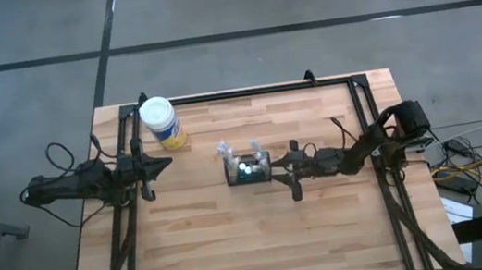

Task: Pick & Place toothbrushing station
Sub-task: Put the violet toothbrush into the mesh organizer, then return to Home Position

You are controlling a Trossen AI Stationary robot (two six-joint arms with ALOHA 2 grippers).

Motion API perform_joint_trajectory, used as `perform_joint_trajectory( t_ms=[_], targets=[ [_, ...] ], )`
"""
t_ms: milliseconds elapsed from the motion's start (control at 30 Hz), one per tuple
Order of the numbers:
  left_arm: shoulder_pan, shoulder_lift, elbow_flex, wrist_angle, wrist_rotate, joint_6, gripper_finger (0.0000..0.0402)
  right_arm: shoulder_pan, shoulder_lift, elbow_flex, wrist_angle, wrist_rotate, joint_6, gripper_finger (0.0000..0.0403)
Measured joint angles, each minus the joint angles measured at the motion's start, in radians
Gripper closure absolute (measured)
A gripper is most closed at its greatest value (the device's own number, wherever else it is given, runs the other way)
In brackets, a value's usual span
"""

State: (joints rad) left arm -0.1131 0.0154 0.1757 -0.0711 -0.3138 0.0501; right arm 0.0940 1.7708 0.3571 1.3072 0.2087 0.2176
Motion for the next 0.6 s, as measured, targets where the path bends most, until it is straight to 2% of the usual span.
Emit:
perform_joint_trajectory(
  t_ms=[333,600],
  targets=[
    [0.000,0.000,0.000,0.001,0.000,0.002,0.0390,0.000,-0.068,-0.002,-0.029,0.000,-0.034,0.0210],
    [0.000,0.000,0.005,-0.015,0.000,0.054,0.0390,0.000,-0.265,-0.017,-0.206,-0.003,-0.064,0.0207]
  ],
)
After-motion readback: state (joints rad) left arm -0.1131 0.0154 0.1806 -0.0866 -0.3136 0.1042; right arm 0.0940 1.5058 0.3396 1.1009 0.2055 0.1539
